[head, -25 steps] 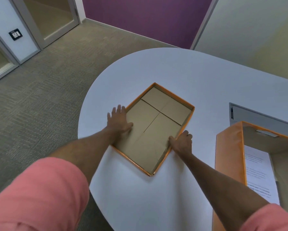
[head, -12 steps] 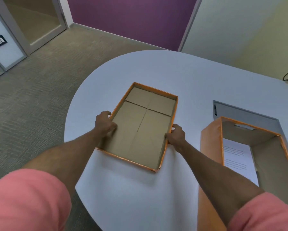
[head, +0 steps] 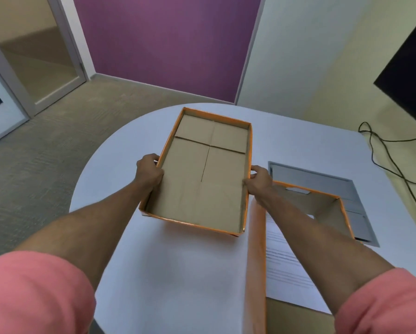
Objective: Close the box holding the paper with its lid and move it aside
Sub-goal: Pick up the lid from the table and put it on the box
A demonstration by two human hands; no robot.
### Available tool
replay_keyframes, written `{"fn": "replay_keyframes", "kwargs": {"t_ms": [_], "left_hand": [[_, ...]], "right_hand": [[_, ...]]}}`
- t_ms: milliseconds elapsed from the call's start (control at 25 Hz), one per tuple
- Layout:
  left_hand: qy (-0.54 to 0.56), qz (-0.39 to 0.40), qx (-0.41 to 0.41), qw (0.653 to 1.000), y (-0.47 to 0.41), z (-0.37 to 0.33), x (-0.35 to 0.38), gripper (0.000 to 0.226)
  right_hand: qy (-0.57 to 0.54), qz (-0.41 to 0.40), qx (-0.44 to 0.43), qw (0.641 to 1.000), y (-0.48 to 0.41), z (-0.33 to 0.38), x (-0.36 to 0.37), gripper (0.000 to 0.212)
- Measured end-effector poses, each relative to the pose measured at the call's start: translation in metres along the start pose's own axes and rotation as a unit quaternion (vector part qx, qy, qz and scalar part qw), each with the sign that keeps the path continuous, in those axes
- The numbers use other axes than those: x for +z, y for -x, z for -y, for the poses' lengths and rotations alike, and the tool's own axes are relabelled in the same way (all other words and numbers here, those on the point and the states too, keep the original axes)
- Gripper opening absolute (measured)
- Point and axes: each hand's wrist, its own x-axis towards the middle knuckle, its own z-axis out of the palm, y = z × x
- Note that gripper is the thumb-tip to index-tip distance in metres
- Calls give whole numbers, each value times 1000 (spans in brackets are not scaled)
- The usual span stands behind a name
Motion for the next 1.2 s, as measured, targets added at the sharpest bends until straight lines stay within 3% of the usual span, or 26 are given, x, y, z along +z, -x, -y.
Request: {"fn": "replay_keyframes", "kwargs": {"t_ms": [520,840,1200], "left_hand": [[-2,45,89,995,134,-76,83,40],[8,33,107,994,187,-93,120,35],[44,29,130,990,177,-175,104,32]], "right_hand": [[-17,-27,-4,999,38,-94,-148,35],[-6,-14,25,1000,62,-142,-190,40],[25,-48,84,995,67,-141,-200,37]]}}
